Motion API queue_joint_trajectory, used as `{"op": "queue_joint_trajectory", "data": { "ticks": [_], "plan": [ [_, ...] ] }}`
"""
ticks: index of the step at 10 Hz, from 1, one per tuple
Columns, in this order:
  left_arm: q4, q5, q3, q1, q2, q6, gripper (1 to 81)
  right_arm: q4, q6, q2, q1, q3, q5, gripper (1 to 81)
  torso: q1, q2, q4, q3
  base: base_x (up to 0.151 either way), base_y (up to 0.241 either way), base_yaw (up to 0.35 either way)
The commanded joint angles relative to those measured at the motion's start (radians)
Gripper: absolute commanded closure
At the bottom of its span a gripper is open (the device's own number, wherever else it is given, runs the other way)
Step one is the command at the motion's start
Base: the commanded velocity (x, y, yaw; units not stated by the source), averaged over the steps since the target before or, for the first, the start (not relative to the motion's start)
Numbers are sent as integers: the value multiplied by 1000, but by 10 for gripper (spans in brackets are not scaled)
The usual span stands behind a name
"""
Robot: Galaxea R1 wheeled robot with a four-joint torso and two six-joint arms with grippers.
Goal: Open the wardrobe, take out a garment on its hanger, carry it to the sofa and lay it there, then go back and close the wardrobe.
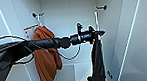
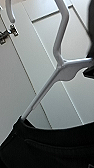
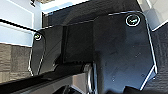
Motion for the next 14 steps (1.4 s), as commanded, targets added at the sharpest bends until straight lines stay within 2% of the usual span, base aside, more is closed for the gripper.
{"op": "queue_joint_trajectory", "data": {
  "ticks": [1,14],
  "plan": [
    [20,-42,3,-165,-2,8,811,3,-3,4,47,6,-53,10,0,0,0,0,-130,0,0],
    [35,-40,52,-116,-19,10,811,-2,-1,7,46,9,-53,10,0,0,0,0,-130,0,0]
  ]
}}
